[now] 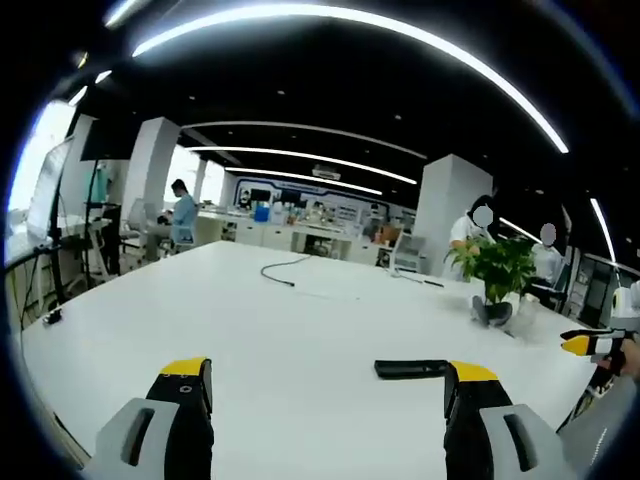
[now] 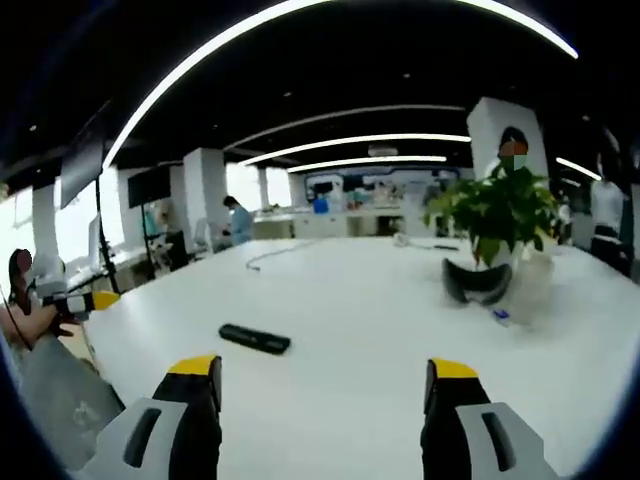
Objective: Press the specified remote control buttons in sequence, fully releasing each button before pressing the next.
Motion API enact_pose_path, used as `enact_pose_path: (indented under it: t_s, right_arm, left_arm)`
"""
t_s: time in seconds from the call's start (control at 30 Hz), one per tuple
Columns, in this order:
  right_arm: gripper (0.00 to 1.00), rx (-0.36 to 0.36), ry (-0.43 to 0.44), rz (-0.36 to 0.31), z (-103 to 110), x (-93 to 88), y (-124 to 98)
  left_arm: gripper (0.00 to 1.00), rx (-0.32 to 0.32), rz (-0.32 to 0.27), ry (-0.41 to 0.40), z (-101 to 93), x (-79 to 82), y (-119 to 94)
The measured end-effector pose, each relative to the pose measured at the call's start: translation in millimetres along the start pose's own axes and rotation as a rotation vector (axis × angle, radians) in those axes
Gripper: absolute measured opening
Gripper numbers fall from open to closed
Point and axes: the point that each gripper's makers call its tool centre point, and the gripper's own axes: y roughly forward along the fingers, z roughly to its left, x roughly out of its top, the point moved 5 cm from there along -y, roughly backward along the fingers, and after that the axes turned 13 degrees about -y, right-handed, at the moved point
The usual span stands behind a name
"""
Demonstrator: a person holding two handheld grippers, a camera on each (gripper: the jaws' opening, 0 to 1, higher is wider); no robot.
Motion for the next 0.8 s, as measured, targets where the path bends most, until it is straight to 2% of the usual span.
enact_pose_path:
  t_s: [0.4, 0.67, 0.8]
  right_arm:
    - [0.81, -0.003, 0.014, 0.019, 1.1, -1.0, -0.9]
    - [0.8, -0.05, 0.048, 0.014, -6.0, -1.4, -4.9]
    - [0.79, -0.039, 0.032, 0.03, -3.7, -2.8, -3.4]
  left_arm:
    - [0.99, 0.002, -0.023, -0.009, 1.6, 2.3, -1.7]
    - [1.0, 0.015, -0.043, -0.019, 4.0, 4.3, -4.0]
    - [0.99, 0.014, -0.046, -0.011, 3.4, 4.8, -4.2]
